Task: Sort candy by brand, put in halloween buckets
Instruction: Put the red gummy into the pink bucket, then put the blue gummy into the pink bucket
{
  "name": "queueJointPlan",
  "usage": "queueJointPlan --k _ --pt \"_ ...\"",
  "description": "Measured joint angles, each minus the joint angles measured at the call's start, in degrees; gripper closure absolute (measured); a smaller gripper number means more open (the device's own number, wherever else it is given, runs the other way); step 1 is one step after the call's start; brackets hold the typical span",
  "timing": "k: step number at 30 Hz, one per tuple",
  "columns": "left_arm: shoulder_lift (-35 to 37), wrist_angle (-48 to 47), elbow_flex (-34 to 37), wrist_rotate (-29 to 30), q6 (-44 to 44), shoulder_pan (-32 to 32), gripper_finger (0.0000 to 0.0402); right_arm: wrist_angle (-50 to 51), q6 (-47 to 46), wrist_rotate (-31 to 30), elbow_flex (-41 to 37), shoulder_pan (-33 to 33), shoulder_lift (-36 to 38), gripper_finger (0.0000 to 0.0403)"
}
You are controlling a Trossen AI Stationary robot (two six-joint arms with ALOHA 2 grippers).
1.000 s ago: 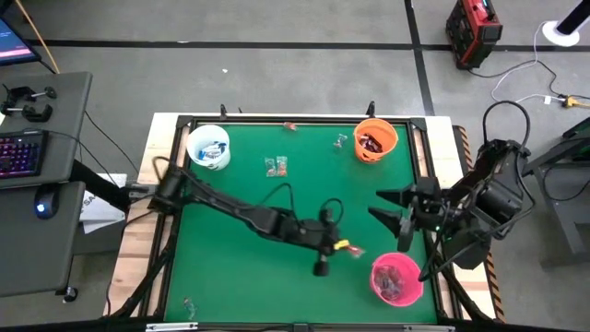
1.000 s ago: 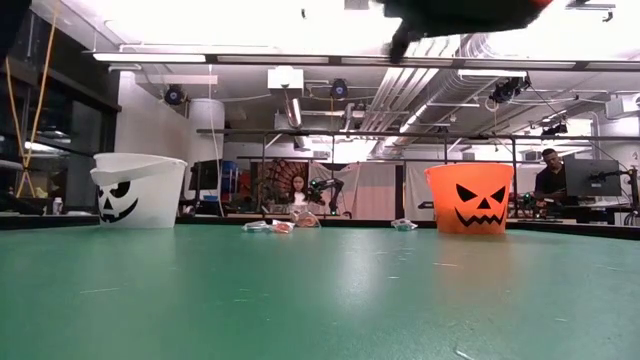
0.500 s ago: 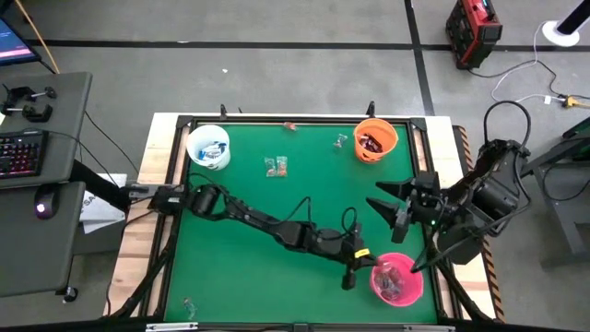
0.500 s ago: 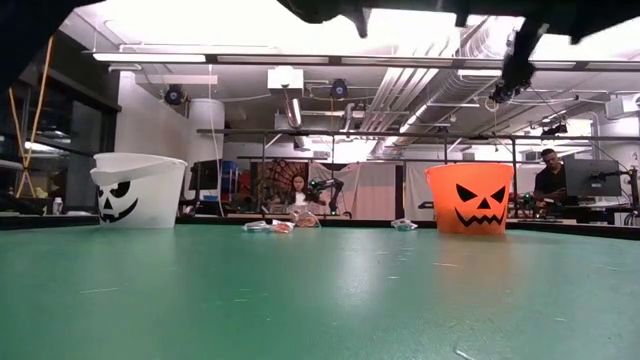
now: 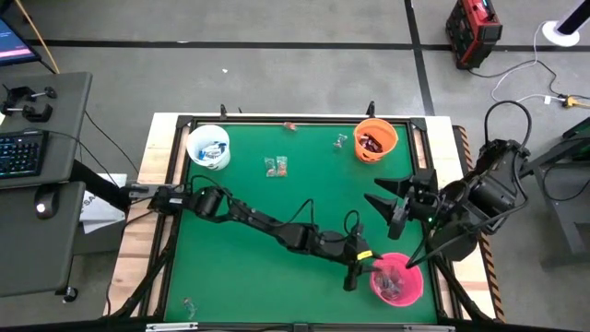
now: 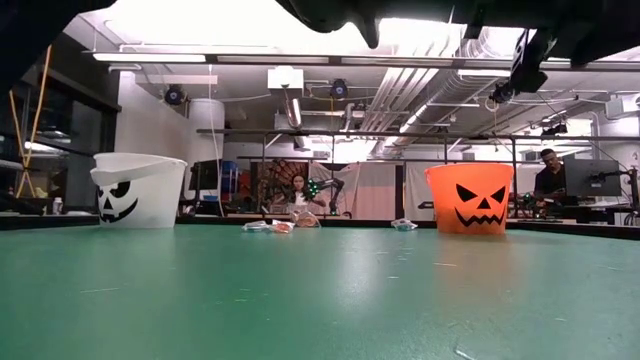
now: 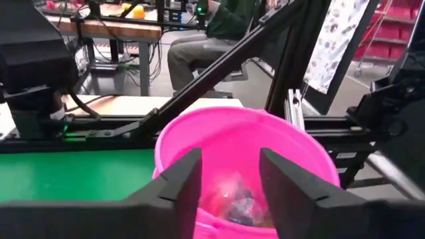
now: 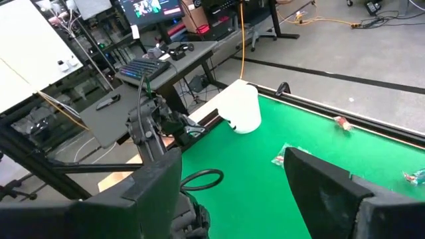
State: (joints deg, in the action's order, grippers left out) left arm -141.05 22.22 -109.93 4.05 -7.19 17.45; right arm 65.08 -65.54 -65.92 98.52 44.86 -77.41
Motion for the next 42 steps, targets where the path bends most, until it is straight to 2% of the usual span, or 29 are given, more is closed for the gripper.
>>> queueJointPlan --k 4,6,11,16,19,23,27,30,33,37,40,42 --pt "0.03 -0.34 0.00 -0.33 -1.61 0.17 0.0221 -0.01 0.00 0.01 0.00 0.00 0.00 0.0145" --pt "1.18 -3.46 0.09 -2.57 -1.61 0.17 0.0209 -0.02 0.00 0.06 0.00 0.00 0.00 0.0145" --pt "8.84 -23.90 -0.02 -9.74 -0.92 -1.14 0.0204 0.52 0.01 1.06 0.00 0.00 0.00 0.0145" --pt "14.85 -47.78 0.89 -10.75 2.61 -3.27 0.0204 2.36 0.02 1.05 -0.02 0.00 -0.15 0.0145" --pt "18.38 -54.40 4.39 -10.86 1.23 -3.48 0.0204 3.77 -0.25 1.03 -0.01 0.00 -0.63 0.0145" --pt "24.99 -52.43 16.58 -9.14 -3.92 -1.99 0.0204 4.21 -0.95 1.37 -0.02 0.00 -1.22 0.0145" --pt "33.33 -41.61 34.59 -5.87 -13.37 0.85 0.0204 5.43 -6.04 2.00 -0.02 -1.20 -1.99 0.0145" --pt "40.61 -32.49 47.30 -3.25 -23.04 3.51 0.0204 6.48 -7.85 6.10 -0.02 -3.82 -3.45 0.0145" --pt "47.06 -28.48 57.36 1.22 -31.95 6.06 0.0204 7.06 -7.98 12.74 -0.02 -8.58 -5.55 0.0145" --pt "55.50 -29.33 63.64 8.22 -39.08 7.21 0.0204 6.79 -5.22 21.00 -0.02 -17.72 -8.98 0.0145" --pt "60.29 -32.93 64.81 10.07 -38.80 5.36 0.0204 2.77 1.91 28.21 -0.02 -26.31 -12.01 0.0145" --pt "63.56 -34.81 64.74 10.01 -35.61 3.11 0.0204 -2.21 7.07 33.67 -0.02 -32.48 -14.40 0.0145"
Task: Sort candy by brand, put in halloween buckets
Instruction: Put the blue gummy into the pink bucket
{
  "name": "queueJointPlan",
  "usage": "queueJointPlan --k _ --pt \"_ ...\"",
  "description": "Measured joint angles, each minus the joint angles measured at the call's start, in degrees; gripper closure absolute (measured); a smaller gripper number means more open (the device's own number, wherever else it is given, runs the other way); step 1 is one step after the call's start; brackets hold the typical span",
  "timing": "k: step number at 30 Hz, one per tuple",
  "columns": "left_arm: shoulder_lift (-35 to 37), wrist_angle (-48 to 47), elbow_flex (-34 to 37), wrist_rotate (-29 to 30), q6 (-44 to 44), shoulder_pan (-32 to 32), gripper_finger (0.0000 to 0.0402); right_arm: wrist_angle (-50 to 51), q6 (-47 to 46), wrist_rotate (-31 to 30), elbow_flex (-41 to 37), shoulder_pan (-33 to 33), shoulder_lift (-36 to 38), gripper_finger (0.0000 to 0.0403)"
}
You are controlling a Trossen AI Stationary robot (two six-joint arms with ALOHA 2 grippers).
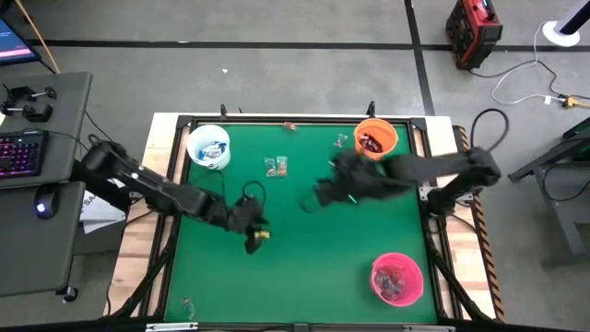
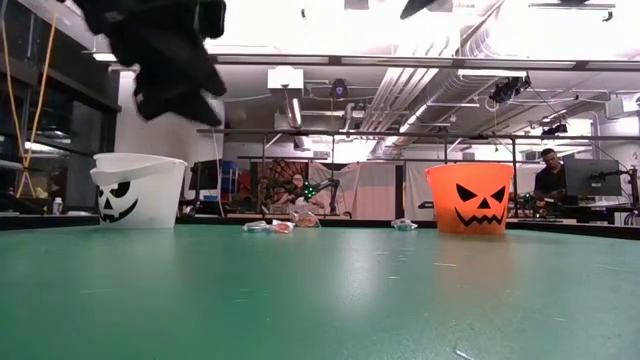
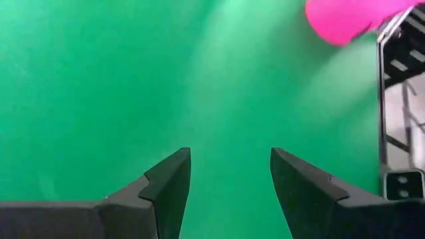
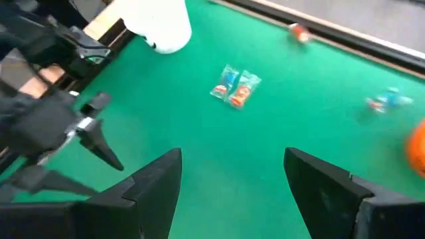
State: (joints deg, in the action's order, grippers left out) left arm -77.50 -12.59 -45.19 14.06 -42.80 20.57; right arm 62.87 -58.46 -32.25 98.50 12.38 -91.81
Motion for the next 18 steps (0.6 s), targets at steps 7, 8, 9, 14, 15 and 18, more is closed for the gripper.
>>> queueJointPlan --k 7,8,9,14,15,18 --pt "11.26 -4.84 -0.07 -5.83 18.23 -13.84 0.0204 -10.62 10.57 16.43 0.00 -20.03 -8.76 0.0145" --pt "12.98 -5.87 -0.07 -7.33 20.65 -16.22 0.0204 -10.75 10.57 17.94 0.00 -23.00 -9.82 0.0145" --pt "14.58 -6.60 -0.07 -8.73 22.65 -18.53 0.0204 -10.48 10.41 19.24 0.00 -25.84 -10.80 0.0145" --pt "21.23 -7.60 -0.07 -13.83 29.25 -29.05 0.0204 -7.32 5.63 24.08 0.00 -38.94 -15.75 0.0145" --pt "22.02 -7.62 -0.07 -15.22 30.03 -30.83 0.0204 -6.95 4.37 24.44 0.00 -40.84 -16.78 0.0145" --pt "23.46 -7.59 -0.07 -18.93 30.96 -35.19 0.0204 -6.84 0.65 26.15 0.00 -44.60 -19.52 0.0145"
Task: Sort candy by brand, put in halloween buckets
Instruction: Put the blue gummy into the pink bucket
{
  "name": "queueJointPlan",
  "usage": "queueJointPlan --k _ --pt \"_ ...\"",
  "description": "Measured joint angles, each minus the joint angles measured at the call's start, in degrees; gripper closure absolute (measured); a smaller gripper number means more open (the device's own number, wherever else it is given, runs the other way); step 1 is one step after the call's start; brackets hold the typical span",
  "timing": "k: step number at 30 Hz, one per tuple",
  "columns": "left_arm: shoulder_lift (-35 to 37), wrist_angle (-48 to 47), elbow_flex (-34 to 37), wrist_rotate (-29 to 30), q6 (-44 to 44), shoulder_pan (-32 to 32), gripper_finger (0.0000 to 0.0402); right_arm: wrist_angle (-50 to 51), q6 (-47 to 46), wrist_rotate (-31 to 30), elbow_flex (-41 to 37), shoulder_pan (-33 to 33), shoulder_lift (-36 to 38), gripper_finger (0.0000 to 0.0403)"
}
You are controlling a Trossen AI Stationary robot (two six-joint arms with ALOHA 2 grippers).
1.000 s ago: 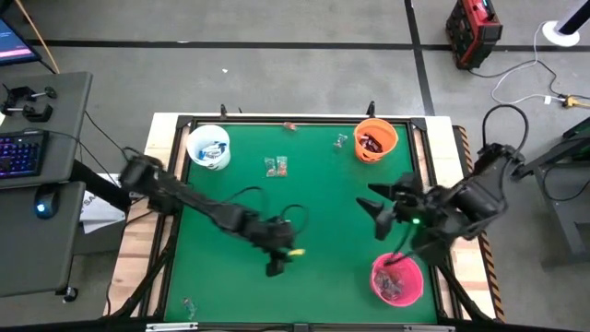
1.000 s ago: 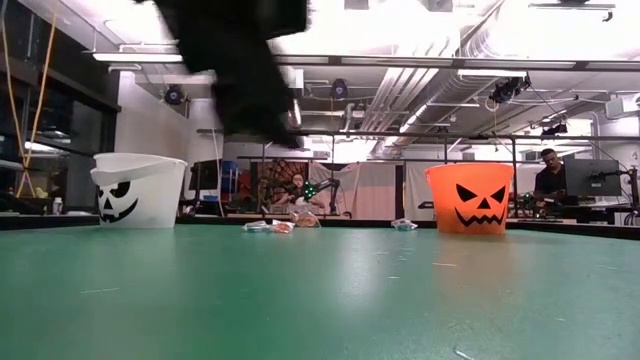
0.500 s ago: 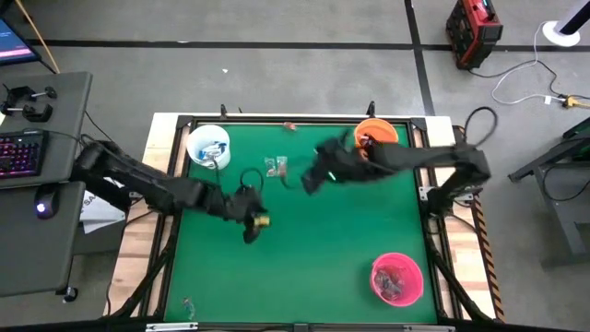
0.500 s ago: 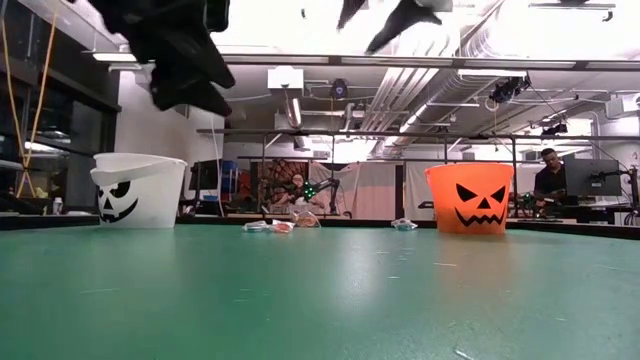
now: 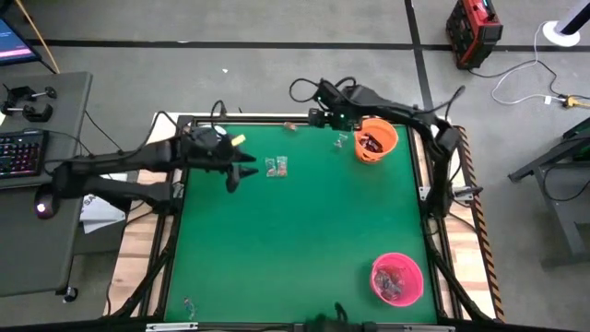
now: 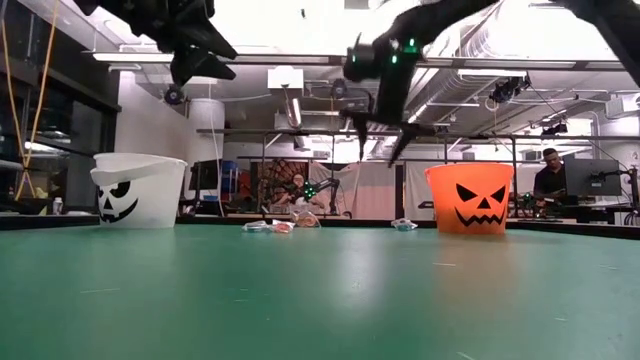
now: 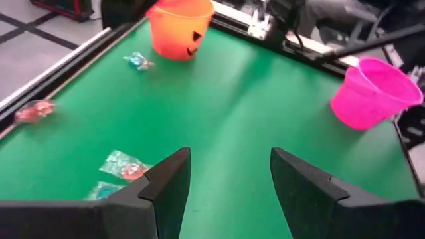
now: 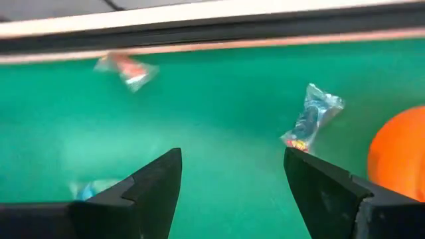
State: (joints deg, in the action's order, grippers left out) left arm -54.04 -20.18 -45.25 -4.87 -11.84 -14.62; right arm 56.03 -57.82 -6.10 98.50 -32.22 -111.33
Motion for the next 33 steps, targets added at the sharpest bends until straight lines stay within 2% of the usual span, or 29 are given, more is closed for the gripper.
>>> queueJointPlan --k 7,13,20,25,33 --pt "-0.80 0.33 0.00 -0.80 0.09 -5.26 0.0204 -3.14 -3.47 2.36 0.00 -2.74 -5.55 0.0145" --pt "-1.28 0.32 0.00 -0.84 0.11 -6.57 0.0204 -9.89 9.89 10.85 0.00 -2.60 -8.91 0.0145" --pt "-1.29 0.31 0.00 -0.80 0.09 -7.22 0.0204 -9.86 10.25 13.80 0.00 -4.62 -10.60 0.0145" --pt "-1.29 0.32 0.00 -0.81 0.00 -7.19 0.0204 -7.31 6.82 13.47 0.00 -6.62 -10.85 0.0145" --pt "-1.29 0.32 0.00 -0.37 -0.09 -7.18 0.0204 -3.97 6.70 12.92 0.00 -7.97 -12.25 0.0145"
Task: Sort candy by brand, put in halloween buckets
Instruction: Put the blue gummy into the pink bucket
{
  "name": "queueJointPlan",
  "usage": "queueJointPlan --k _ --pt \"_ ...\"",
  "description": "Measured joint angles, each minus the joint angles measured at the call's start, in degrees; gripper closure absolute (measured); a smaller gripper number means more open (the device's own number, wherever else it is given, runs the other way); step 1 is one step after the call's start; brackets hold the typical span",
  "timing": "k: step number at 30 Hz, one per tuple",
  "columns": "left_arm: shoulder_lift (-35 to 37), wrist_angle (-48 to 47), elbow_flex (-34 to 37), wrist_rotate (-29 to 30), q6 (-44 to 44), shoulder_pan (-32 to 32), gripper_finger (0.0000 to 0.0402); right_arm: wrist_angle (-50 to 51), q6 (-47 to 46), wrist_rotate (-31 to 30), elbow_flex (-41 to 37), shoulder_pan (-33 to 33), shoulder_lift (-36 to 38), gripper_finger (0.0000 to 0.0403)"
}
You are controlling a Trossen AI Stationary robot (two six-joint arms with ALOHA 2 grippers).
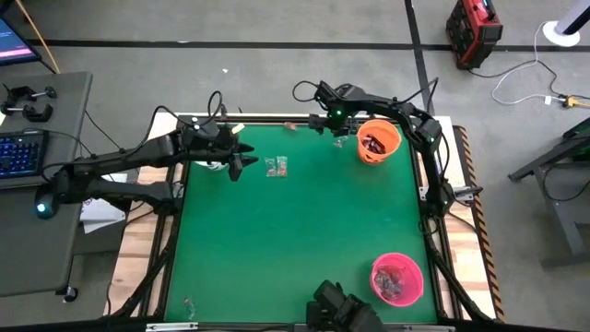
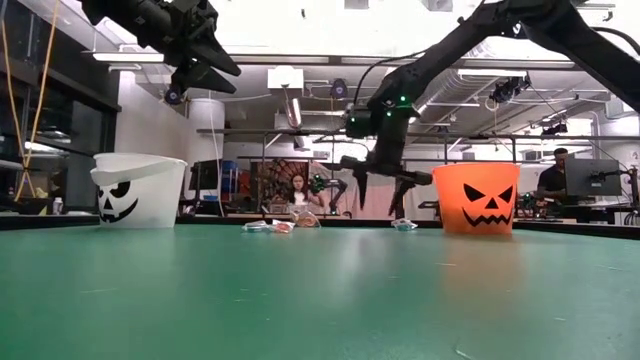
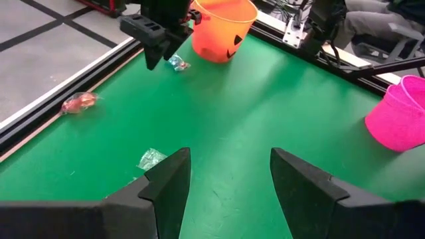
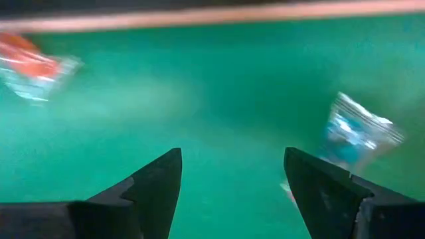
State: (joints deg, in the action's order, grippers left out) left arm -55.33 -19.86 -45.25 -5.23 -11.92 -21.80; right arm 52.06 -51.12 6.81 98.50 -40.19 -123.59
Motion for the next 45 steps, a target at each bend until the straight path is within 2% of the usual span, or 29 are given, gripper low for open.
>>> queueJointPlan --k 11,21,31,40,45 --pt "0.00 0.15 0.00 0.20 -1.42 0.00 0.0204 7.16 0.74 -4.80 0.00 -0.04 -0.22 0.0145" --pt "0.00 0.17 0.00 0.17 -1.42 0.00 0.0204 9.13 -1.54 -7.85 0.00 0.07 -0.22 0.0145" --pt "0.00 0.17 0.00 0.15 -1.41 0.00 0.0204 8.51 -3.06 -7.94 0.00 0.09 -0.22 0.0146" --pt "0.00 0.16 0.00 0.13 -1.40 0.00 0.0204 7.95 -4.42 -7.88 0.02 0.09 -0.68 0.0177" --pt "0.00 0.02 0.00 -0.07 -1.42 0.00 0.0204 8.99 -4.08 -4.96 0.02 0.46 -3.78 0.0181"
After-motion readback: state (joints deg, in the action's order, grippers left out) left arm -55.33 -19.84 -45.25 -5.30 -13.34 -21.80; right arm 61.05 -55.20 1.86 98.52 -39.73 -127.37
